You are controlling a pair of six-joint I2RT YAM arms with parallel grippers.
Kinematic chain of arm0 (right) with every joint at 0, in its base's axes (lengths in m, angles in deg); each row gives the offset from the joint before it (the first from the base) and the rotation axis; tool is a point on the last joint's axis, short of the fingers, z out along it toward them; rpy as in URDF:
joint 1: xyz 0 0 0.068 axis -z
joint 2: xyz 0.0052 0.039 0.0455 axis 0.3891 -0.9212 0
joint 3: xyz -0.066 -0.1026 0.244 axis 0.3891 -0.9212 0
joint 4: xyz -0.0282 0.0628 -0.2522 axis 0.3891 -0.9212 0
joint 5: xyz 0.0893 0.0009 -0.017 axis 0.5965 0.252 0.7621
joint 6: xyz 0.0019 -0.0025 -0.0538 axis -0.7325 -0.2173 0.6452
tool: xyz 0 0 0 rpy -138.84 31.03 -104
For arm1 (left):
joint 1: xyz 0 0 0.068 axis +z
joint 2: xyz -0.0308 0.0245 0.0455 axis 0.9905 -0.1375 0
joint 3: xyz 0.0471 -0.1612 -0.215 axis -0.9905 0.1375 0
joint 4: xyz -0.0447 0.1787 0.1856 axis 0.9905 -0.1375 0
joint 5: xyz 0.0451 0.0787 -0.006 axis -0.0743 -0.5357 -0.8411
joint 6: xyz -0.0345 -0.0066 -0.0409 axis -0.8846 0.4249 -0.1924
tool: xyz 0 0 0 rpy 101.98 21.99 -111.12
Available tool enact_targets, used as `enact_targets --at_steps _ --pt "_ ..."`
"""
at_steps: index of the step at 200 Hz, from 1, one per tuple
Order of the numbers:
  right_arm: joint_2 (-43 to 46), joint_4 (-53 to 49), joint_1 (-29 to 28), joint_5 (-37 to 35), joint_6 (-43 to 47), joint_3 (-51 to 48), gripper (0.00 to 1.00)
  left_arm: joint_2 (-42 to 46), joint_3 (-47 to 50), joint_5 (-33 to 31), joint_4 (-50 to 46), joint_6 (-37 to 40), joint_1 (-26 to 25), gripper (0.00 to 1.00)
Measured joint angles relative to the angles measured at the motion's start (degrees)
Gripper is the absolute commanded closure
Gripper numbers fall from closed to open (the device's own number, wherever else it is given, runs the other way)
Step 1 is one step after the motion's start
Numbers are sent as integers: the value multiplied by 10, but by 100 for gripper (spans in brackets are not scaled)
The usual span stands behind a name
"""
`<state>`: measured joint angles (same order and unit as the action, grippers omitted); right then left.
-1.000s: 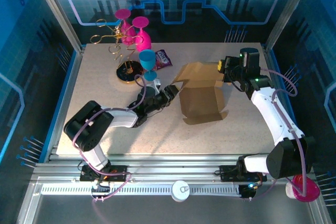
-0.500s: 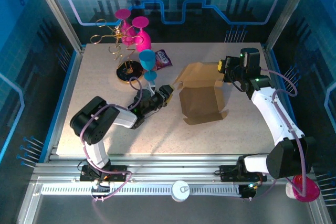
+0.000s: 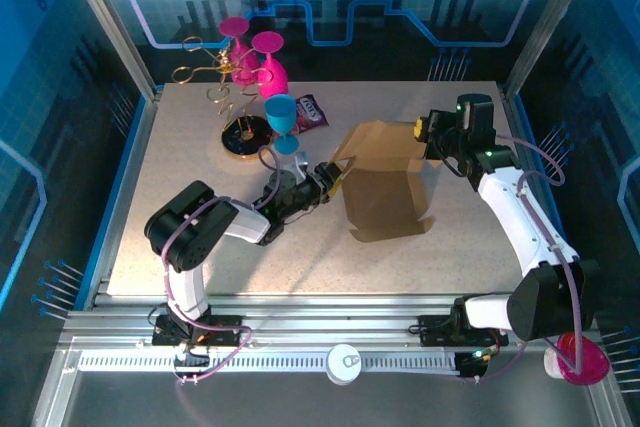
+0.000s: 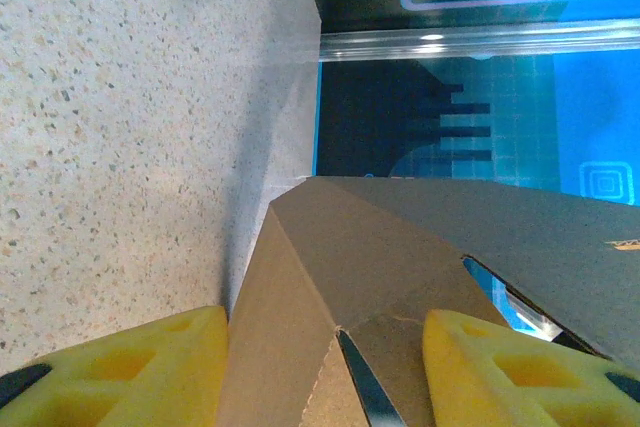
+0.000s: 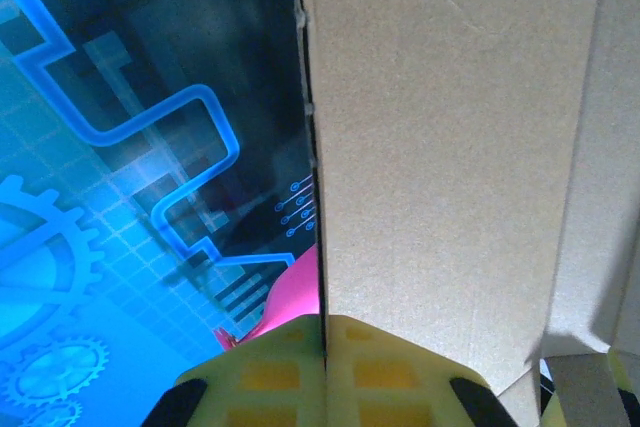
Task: Fold the paper box
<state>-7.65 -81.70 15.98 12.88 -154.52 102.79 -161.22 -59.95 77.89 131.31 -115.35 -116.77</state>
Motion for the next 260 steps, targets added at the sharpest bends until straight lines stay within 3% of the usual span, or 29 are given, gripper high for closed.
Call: enact_targets --at_steps 39,80,117,159,232,260 --pt "0 5 5 0 -2 0 100 26 0 -23 -43 38 -19 44" --pt "0 11 5 -1 -4 -2 100 106 -15 -84 -203 119 -51 43" --pt "0 23 2 -6 -3 -12 100 127 -53 -142 -350 178 -69 42" --pt "0 37 -10 -16 76 -18 100 179 -42 -159 -448 195 -61 33" --pt "-45 303 -56 -52 197 -182 100 461 6 -134 -670 223 -12 33" --pt "-72 380 -74 -59 206 -213 100 513 5 -119 -739 240 31 33"
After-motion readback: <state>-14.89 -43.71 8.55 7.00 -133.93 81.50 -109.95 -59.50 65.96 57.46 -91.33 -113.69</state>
